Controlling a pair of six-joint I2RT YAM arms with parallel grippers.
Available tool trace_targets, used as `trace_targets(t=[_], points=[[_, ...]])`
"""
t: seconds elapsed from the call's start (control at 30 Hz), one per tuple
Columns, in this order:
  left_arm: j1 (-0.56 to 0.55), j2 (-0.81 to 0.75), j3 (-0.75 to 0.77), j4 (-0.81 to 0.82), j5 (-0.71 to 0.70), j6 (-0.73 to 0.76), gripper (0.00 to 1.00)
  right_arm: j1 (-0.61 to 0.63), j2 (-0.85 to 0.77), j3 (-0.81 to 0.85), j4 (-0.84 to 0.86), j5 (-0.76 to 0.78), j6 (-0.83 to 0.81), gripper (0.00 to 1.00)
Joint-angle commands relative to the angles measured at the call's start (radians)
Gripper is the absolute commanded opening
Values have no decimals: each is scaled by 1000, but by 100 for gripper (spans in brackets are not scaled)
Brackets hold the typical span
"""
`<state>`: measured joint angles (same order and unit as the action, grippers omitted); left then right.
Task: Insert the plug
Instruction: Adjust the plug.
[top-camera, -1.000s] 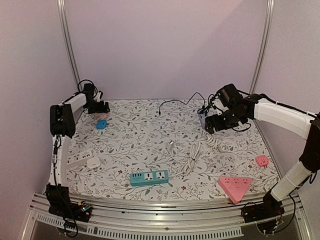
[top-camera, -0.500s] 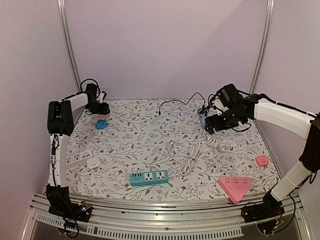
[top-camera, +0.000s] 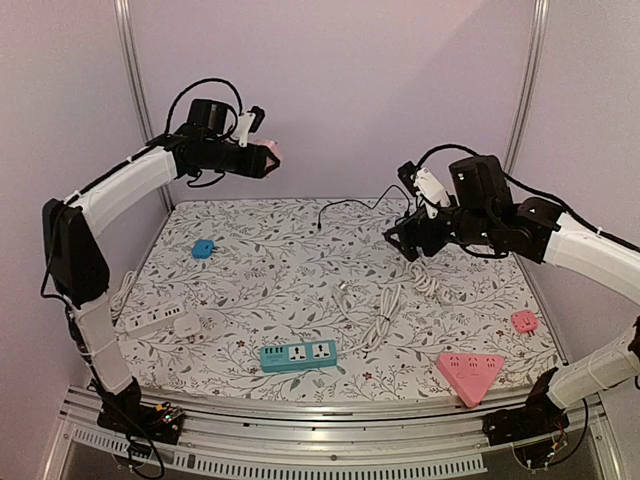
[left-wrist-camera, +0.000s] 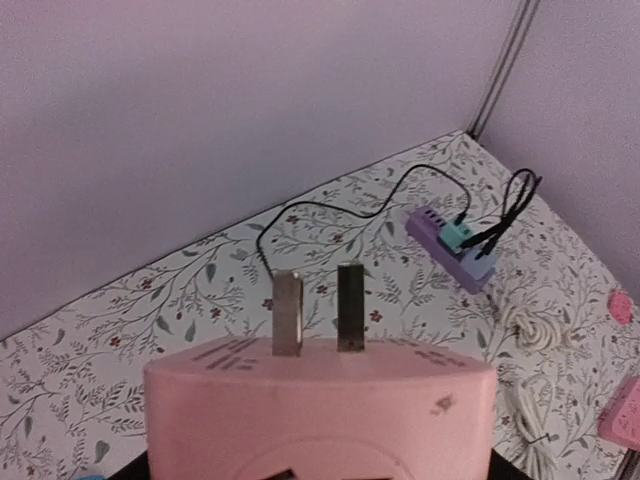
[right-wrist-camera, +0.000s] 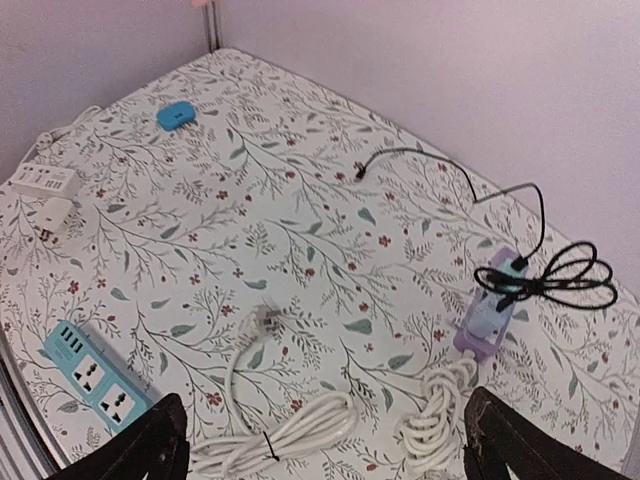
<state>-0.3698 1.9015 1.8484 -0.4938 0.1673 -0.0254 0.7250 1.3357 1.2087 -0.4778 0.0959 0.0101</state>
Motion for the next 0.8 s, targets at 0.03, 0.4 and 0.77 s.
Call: trace_targets(t=[0.03,0.4,0.77], points=[[-171,-155,-70,94,218,-233,16,116,-81,-50,410,18,-194,94],[-445,-417,-262,202,167,-265,19,322,8,-42,767,82,-529,99],[-535,-444,-303,260,151,-317,19,340,50,-15,816,52,-579,83]])
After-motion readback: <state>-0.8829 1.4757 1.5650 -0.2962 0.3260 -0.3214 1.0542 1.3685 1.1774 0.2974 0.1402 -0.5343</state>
